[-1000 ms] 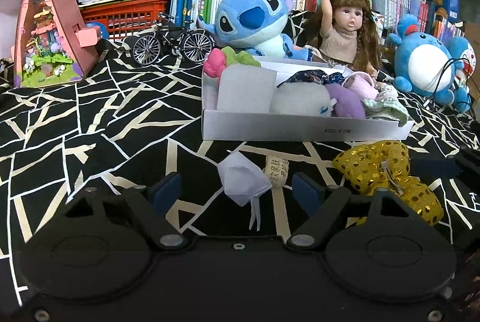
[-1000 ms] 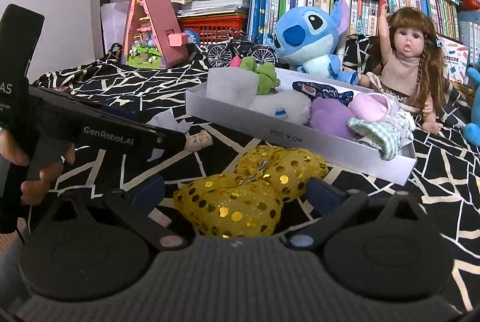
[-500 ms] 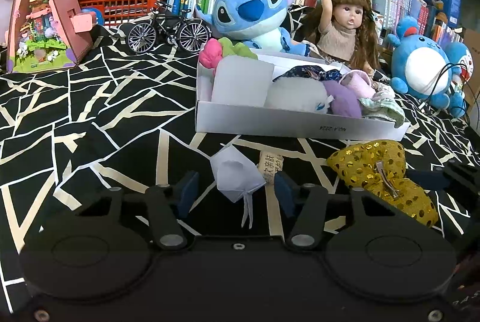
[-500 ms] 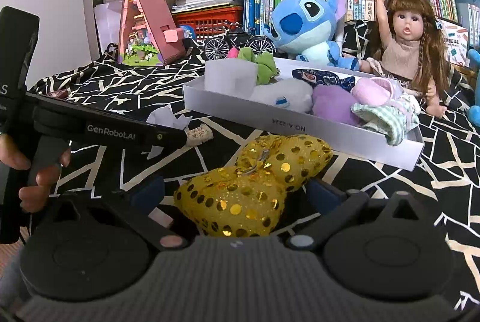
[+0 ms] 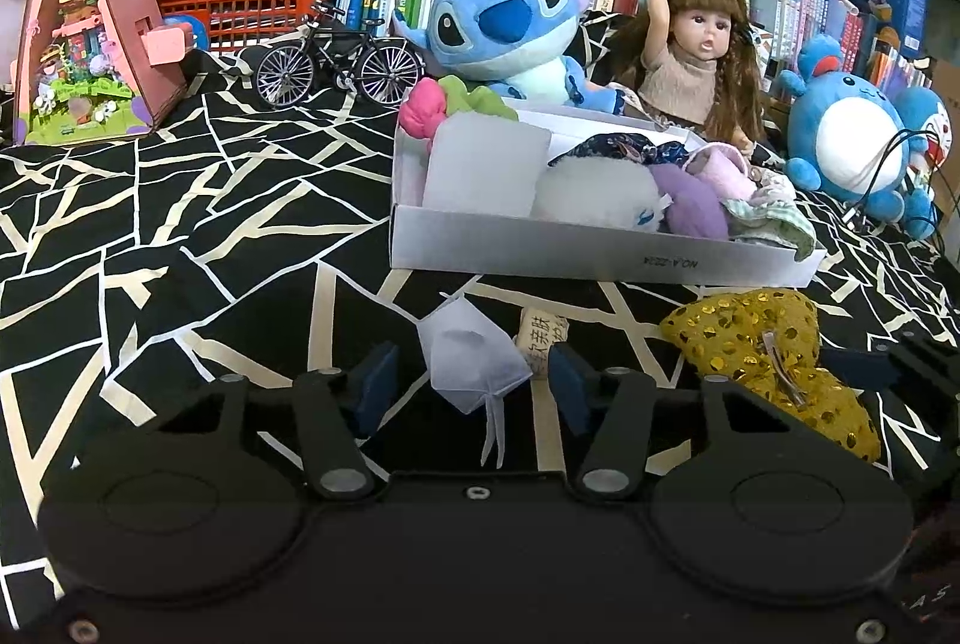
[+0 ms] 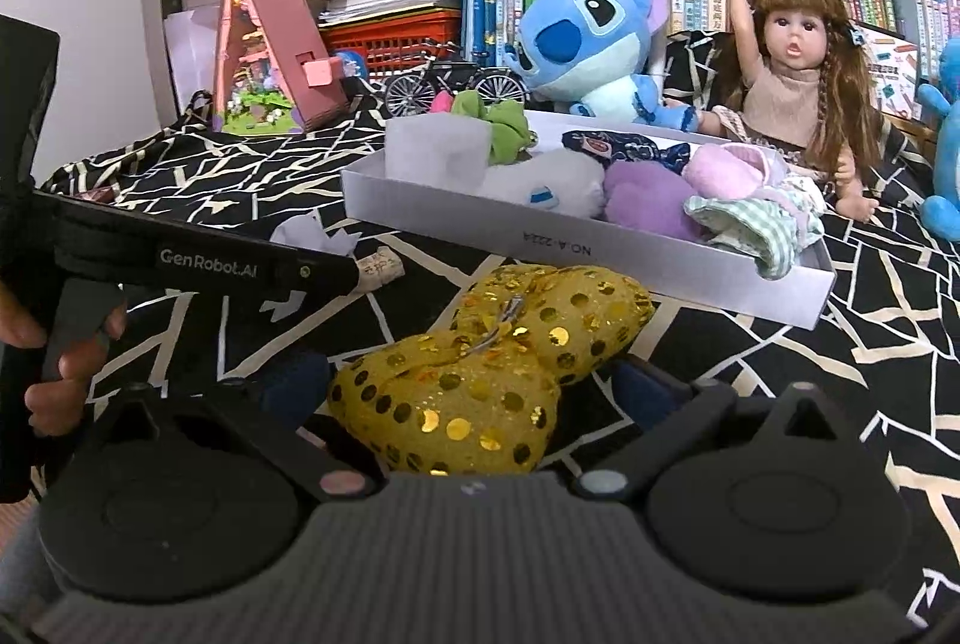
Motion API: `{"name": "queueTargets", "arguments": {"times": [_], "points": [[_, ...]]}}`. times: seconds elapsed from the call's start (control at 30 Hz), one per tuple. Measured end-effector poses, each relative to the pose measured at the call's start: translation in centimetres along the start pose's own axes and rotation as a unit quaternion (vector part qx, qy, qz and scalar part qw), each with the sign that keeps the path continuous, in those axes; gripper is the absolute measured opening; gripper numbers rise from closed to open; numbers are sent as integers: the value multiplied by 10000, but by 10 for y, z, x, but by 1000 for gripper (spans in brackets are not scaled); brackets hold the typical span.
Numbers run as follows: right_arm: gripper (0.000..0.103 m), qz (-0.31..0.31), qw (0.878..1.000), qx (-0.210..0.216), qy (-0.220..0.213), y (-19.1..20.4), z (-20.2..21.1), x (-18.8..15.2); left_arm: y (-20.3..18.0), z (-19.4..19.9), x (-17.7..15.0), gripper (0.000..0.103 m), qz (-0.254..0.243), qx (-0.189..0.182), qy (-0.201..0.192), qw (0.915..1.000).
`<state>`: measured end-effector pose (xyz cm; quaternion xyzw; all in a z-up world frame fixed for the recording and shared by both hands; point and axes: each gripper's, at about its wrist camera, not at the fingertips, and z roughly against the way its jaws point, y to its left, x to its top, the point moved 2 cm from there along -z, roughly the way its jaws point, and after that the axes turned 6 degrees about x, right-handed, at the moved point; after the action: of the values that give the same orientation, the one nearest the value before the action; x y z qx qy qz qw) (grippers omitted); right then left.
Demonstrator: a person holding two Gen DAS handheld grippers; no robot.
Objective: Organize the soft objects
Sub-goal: 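Lower the left tool onto the white tissue item while the right tool reaches the gold sequin bag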
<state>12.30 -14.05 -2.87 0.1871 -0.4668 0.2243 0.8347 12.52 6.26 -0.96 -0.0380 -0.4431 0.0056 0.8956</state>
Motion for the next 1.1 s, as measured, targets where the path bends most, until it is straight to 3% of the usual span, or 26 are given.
{"name": "queueTargets", "arguments": {"times": [0.27,0.47,0.63,0.87,0.93,1.1], "points": [[103,24,9999,-137,-51,2,0,1,0,-2,0,52,2,2,-10,10000],[101,121,9997,-206,-54,4,-1,2,2,-2,1,40,50,6,-11,10000],[86,104,9999,-104,-18,4,-1,2,3,-2,1,36,18,9,-27,10000],[76,94,9998,-84,-145,5,3,3,1,3,0,35,-19,62,-131,9999],[66,58,9997,-109,-190,4,4,4,0,5,1,35,-33,69,-188,9998],[65,-44,9995,-118,-275,0,8,6,-1,11,4,35,-27,63,-304,9995]]}}
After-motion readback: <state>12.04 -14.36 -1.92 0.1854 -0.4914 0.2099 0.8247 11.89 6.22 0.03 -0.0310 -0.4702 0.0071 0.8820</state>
